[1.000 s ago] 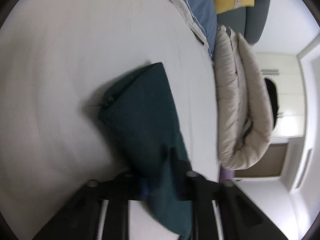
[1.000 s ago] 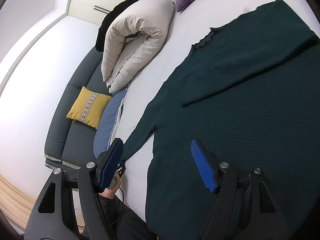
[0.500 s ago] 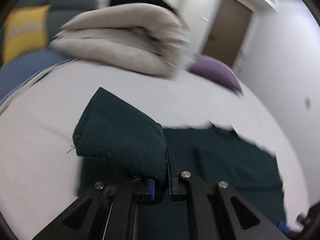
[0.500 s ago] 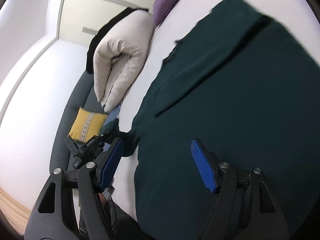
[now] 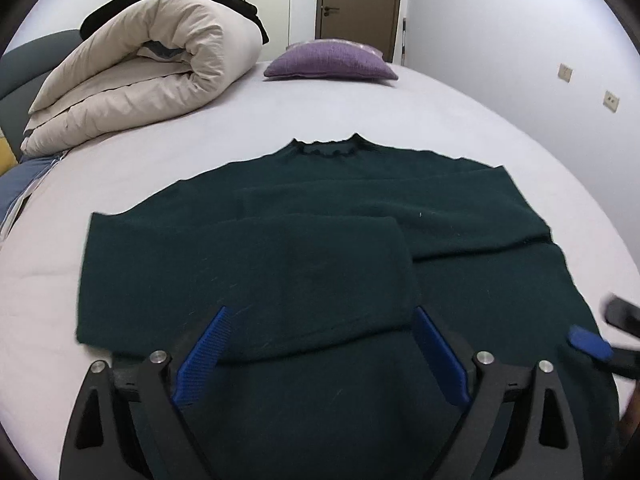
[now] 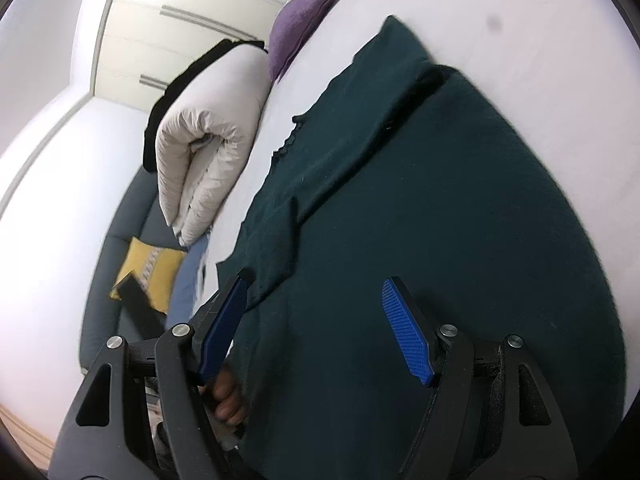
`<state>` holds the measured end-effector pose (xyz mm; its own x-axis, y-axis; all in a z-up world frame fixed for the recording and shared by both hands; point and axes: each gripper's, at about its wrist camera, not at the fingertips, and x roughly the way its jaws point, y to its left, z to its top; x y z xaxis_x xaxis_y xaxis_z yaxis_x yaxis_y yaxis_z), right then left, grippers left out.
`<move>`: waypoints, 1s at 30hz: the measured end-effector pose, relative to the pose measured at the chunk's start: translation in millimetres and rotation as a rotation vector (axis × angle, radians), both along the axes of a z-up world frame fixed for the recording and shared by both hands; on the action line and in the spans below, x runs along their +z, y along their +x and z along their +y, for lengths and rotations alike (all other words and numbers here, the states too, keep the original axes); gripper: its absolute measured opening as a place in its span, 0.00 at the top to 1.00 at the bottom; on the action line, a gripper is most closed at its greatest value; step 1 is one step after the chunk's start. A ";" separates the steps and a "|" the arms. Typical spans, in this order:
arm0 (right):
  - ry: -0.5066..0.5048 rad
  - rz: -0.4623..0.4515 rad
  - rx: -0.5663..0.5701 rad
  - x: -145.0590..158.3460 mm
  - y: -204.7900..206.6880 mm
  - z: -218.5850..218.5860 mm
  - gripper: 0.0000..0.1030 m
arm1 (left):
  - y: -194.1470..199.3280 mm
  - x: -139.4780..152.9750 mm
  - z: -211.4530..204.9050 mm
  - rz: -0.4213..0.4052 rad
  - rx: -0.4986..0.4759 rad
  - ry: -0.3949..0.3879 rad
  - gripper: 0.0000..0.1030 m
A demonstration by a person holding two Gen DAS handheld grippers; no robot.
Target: Fold small clothes
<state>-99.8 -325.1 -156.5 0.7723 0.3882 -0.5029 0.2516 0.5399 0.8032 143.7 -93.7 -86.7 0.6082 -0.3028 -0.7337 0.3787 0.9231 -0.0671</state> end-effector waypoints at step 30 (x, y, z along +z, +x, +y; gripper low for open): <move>-0.633 0.028 0.265 88.4 212.4 125.2 0.94 | 65.7 -3.9 213.5 0.041 0.343 -0.460 0.14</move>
